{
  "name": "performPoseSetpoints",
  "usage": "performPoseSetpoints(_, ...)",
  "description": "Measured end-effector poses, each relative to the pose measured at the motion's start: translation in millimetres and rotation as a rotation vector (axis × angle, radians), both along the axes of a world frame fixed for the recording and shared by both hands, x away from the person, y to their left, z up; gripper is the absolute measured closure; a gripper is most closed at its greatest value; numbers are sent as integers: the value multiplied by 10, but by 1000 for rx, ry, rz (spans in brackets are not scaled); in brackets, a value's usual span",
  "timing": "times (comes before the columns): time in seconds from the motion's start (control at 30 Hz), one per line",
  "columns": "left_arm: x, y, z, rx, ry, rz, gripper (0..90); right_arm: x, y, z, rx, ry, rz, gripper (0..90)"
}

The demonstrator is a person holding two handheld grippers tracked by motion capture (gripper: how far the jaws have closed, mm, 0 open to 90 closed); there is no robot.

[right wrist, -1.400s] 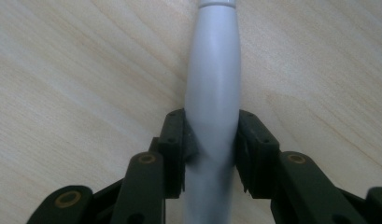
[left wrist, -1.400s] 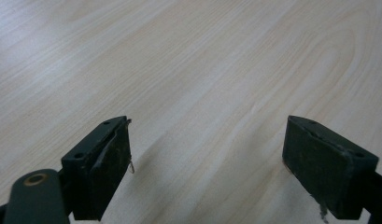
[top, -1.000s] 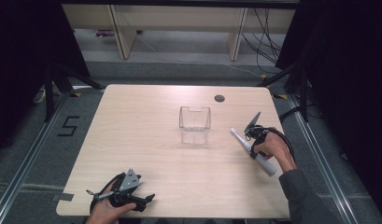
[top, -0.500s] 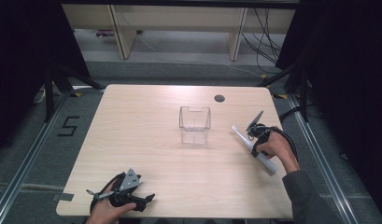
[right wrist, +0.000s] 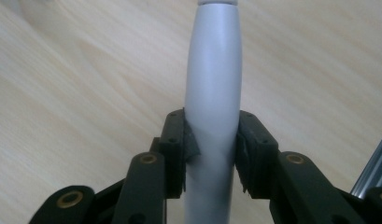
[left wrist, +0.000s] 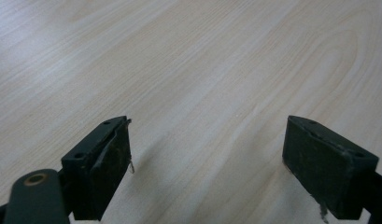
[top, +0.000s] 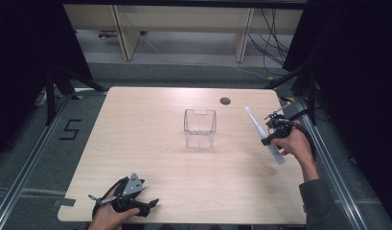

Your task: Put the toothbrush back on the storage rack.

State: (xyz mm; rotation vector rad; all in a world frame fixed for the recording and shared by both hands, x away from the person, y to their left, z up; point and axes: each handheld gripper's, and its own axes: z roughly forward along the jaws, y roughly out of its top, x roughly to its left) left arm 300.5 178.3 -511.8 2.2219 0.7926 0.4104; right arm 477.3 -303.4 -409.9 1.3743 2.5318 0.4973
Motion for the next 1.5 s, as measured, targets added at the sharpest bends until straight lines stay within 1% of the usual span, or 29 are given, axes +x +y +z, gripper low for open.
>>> performPoseSetpoints(0.03, 0, 0, 0, 0, 0, 0, 150, 0, 0, 0, 0, 0, 0, 669)
performPoseSetpoints(0.07, 0, -1, 1, 2, -1, -2, 150, 6, 14, 14, 6, -31, 9, 669)
performPoseSetpoints(0.17, -2, 0, -2, -1, 3, 0, 150, 9, 32, 27, 14, -46, -1, 669)
performPoseSetpoints(0.27, 2, 4, 0, -4, 1, -2, 150, 27, 89, 55, 70, -96, -1, 669)
performPoseSetpoints(0.3, 3, 3, 0, -5, 1, 0, 150, 27, 89, 55, 70, -96, -1, 669)
performPoseSetpoints(0.37, 4, 3, 1, -3, 1, -1, 150, 47, 133, 102, 86, -143, 11, 669)
performPoseSetpoints(0.43, 3, 1, 0, -2, 1, 0, 150, 55, 150, 112, 102, -157, 16, 669)
performPoseSetpoints(0.47, 3, -1, 1, 1, 1, -2, 150, 80, 199, 95, 145, -216, 34, 669)
performPoseSetpoints(0.57, 3, -1, -2, 0, 1, -1, 150, 79, 296, 143, 164, -209, 40, 669)
performPoseSetpoints(0.67, 1, 7, -1, -3, -2, -2, 150, 111, 378, 159, 192, -249, 52, 669)
performPoseSetpoints(0.7, 0, 15, 7, 4, 4, -12, 150, 109, 412, 177, 214, -244, 39, 669)
performPoseSetpoints(0.73, 0, 15, 7, 4, 4, -12, 150, 125, 436, 173, 226, -276, 45, 669)
performPoseSetpoints(0.8, 6, 14, 11, 8, -6, -10, 150, 124, 457, 211, 235, -262, 44, 669)
performPoseSetpoints(0.83, -2, -4, 4, -3, -2, -1, 150, 144, 510, 209, 264, -313, 52, 669)
performPoseSetpoints(0.87, -1, -5, 4, 0, -1, -4, 150, 147, 533, 227, 275, -301, 54, 669)
performPoseSetpoints(0.9, -1, -5, 4, 0, -1, -4, 150, 163, 549, 232, 263, -307, 83, 669)
performPoseSetpoints(0.97, 0, -6, 0, -1, 2, -5, 150, 162, 575, 245, 262, -299, 82, 669)
performPoseSetpoints(1.0, 0, 0, 2, 0, 0, -4, 150, 184, 618, 254, 276, -322, 97, 669)
performPoseSetpoints(1.07, 0, 9, 8, 1, 5, -11, 150, 181, 648, 288, 293, -293, 83, 669)
performPoseSetpoints(1.1, 0, 8, 7, -2, 6, -9, 150, 176, 676, 298, 301, -293, 65, 669)
performPoseSetpoints(1.13, 0, 6, 7, -2, 6, -9, 150, 193, 677, 313, 291, -302, 95, 669)
performPoseSetpoints(1.17, 0, 6, 7, -2, 6, -9, 150, 193, 677, 313, 291, -302, 95, 669)
performPoseSetpoints(1.2, 1, -1, 4, -3, 0, -4, 150, 185, 717, 341, 325, -294, 85, 669)
performPoseSetpoints(1.23, 0, -2, 4, 4, -1, -10, 150, 192, 729, 344, 324, -321, 92, 669)
performPoseSetpoints(1.37, -2, 0, 0, -3, 2, -1, 150, 197, 780, 385, 347, -325, 90, 669)
performPoseSetpoints(1.4, -5, 2, -1, -11, 2, -2, 150, 212, 801, 416, 345, -333, 119, 669)
performPoseSetpoints(1.43, -3, 10, 7, 1, 4, -12, 150, 221, 827, 428, 359, -346, 121, 669)
performPoseSetpoints(1.47, -3, 10, 7, 1, 4, -12, 150, 214, 847, 462, 359, -326, 113, 669)
performPoseSetpoints(1.5, 4, 2, 5, 2, -3, -5, 150, 225, 867, 470, 365, -340, 126, 669)
